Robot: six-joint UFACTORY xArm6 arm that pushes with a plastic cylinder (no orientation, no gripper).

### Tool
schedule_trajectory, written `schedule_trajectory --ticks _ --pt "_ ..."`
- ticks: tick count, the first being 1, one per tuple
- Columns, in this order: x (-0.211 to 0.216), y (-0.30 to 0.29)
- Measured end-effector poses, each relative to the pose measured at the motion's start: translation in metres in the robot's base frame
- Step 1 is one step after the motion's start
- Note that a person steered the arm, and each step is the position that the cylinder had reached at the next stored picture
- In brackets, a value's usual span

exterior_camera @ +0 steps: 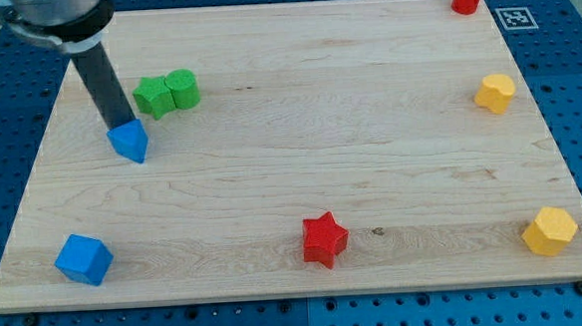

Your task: Move the arm close to the cube

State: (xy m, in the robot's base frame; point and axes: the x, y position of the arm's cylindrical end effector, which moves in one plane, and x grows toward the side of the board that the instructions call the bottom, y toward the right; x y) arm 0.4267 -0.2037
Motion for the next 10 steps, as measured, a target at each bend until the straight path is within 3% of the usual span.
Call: schedule_trajectory --ticks 2,4,7,10 --pt "0.083 -0.061" --pt "0.184 -0.073" --pt "0.191 0.017" --pt "0.192 0.01"
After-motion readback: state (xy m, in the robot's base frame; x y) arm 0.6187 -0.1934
